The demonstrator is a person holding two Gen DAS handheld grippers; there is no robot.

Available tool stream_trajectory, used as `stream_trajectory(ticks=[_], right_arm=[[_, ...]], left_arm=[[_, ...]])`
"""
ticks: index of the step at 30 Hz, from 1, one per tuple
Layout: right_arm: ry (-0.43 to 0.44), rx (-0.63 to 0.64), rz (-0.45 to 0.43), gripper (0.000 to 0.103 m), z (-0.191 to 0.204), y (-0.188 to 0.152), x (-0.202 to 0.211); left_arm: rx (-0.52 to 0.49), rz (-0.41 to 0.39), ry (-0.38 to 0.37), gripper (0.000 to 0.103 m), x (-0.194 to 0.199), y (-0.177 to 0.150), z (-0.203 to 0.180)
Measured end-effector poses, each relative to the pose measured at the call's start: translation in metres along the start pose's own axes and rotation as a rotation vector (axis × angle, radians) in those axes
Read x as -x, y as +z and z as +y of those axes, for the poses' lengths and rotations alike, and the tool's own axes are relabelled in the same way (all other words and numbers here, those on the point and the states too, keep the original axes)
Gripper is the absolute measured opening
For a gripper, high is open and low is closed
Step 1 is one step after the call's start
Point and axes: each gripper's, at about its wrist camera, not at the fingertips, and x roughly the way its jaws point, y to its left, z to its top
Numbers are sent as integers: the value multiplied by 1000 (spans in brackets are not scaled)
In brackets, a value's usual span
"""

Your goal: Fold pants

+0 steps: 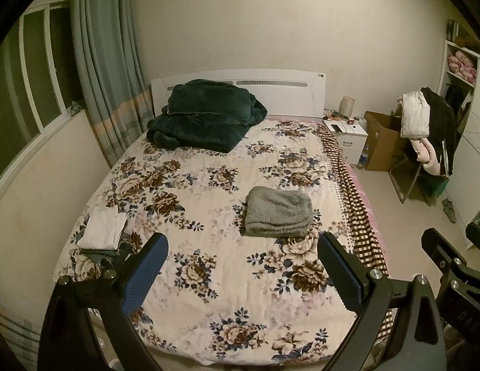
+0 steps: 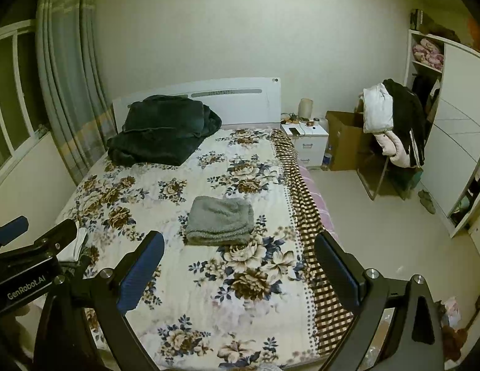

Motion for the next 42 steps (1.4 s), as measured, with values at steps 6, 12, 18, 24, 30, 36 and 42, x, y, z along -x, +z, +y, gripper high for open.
stream_trajectory(ticks=[6,12,18,24,30,36,42], right_arm=[[2,-6,2,100,-1,-1,1],[5,-4,2,100,-2,0,0],[6,-5,7,100,-1,-3,0],[16,-8,12,100,-3,-16,-2],[22,-3,17,100,-3,-16,-3],[22,-2,18,100,-3,-15,-4],[21,-4,17,100,-2,-14,-3]], left_arm=[[-2,1,1,99,-2,2,0],[-3,2,-1,99,0,0,-2],[-1,2,1,99,0,-1,-3],[-1,1,2,99,2,-2,-2],[-2,3,0,99,2,-2,-2],[-5,2,-1,99,1,-1,-1],[-5,4,1,99,2,-2,0]])
